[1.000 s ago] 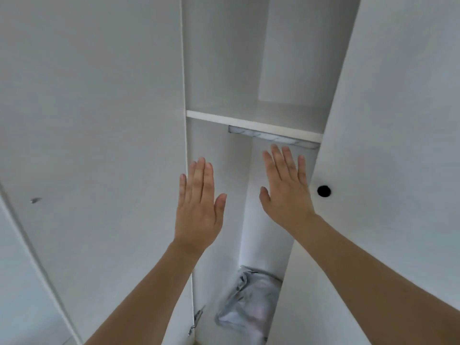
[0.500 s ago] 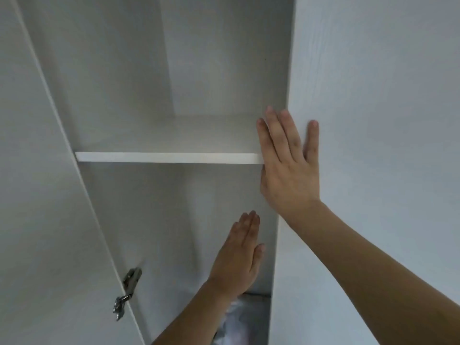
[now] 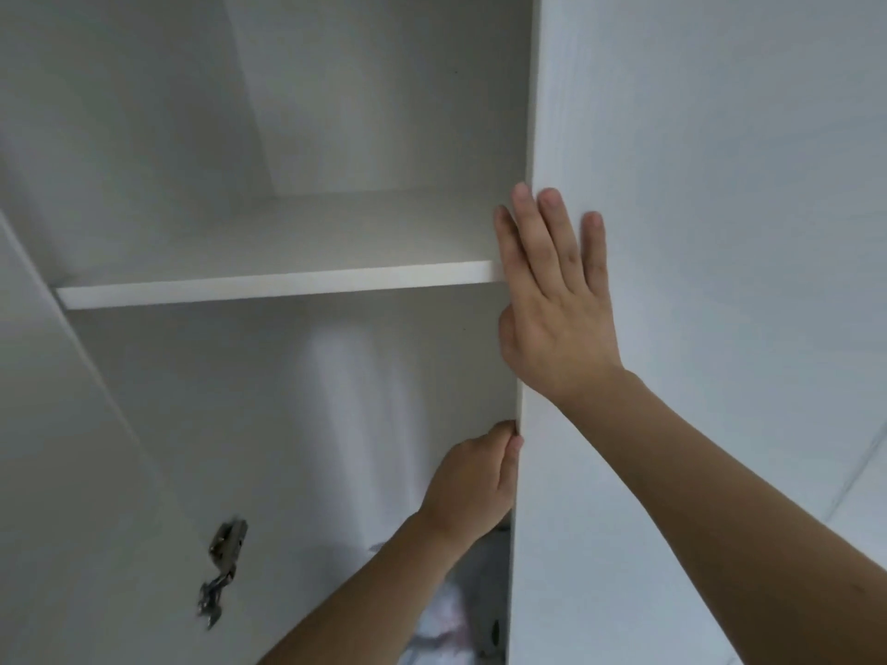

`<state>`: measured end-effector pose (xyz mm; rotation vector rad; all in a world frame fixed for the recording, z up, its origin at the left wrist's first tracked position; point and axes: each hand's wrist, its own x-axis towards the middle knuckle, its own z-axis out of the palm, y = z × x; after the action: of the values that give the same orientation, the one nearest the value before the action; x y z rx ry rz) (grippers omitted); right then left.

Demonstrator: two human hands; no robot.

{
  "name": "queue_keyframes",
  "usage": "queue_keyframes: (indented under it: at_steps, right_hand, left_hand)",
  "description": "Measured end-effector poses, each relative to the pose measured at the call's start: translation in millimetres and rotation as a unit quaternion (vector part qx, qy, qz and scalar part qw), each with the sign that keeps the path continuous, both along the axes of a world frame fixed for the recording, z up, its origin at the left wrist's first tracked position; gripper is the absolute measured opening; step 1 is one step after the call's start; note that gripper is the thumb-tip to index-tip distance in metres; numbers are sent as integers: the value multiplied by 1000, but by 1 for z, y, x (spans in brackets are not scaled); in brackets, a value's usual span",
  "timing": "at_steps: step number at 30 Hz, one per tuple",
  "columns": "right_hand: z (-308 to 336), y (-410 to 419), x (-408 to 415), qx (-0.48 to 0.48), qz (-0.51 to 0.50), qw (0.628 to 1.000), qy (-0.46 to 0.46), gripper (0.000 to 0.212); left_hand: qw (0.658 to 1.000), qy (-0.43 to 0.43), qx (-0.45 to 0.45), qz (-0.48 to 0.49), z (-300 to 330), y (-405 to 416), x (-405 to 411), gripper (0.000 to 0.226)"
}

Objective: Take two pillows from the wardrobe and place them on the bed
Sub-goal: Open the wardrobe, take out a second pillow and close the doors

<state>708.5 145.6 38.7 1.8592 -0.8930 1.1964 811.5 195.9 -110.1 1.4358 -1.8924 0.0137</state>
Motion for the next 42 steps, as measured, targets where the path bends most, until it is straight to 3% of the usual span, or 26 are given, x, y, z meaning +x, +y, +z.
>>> queue_keyframes:
  at_steps: [7,16,25,31,36,39,42]
  right_hand:
    - [2,17,-5,54,4,998,11,86]
    - [0,67,-38,52,60,997,5,87]
    - [-6,142,-99,74,154,985,-35,87]
    - [-9,184,-147,61,189,978,-61,78]
    - [-10,212,-193,14,149,987,-60,68]
    - [-13,229,-220,7,98,993,-71,66]
    - [-13,245,-245,8,48,996,-75,63]
  left_hand:
    - [996,32,64,45,6,13,-11,27]
    - [997,59,30,40,0,67,-37,26]
    - [992,88,52,-78,15,139,-76,29]
    - [964,152,120,-181,11,163,-109,45]
    - [956,95,94,-262,17,170,-146,45]
    - [933,139,136,-302,17,169,-171,37]
    - [911,161,196,-326,15,168,-201,73]
